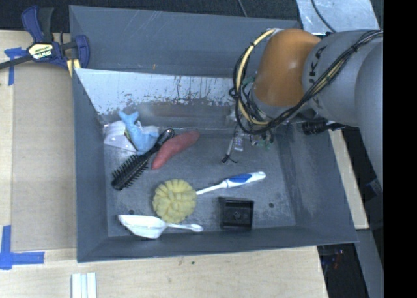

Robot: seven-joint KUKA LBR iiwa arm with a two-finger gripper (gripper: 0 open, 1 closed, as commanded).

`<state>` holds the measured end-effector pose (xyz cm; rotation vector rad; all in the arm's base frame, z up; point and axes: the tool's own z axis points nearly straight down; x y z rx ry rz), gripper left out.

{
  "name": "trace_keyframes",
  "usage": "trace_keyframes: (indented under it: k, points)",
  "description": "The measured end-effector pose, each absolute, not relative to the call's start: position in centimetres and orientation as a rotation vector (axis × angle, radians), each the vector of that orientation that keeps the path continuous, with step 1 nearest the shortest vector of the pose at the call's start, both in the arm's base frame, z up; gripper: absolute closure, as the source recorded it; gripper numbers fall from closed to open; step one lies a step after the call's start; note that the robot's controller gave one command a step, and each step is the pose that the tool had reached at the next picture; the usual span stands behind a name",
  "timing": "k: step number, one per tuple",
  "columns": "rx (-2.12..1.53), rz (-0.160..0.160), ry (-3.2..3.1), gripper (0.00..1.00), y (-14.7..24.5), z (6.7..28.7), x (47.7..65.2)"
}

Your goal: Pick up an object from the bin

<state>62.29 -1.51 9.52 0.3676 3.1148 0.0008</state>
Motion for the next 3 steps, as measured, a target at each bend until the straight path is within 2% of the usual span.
trace_keyframes:
  k: [1,2,3]
  points:
    - [0.045,-0.005,3.121,0.00,0.7,9.1,62.7]
    - [0.352,-0.005,3.118,0.00,4.2,7.1,62.4]
    - [0.009,-0.005,3.121,0.00,8.1,7.1,61.0]
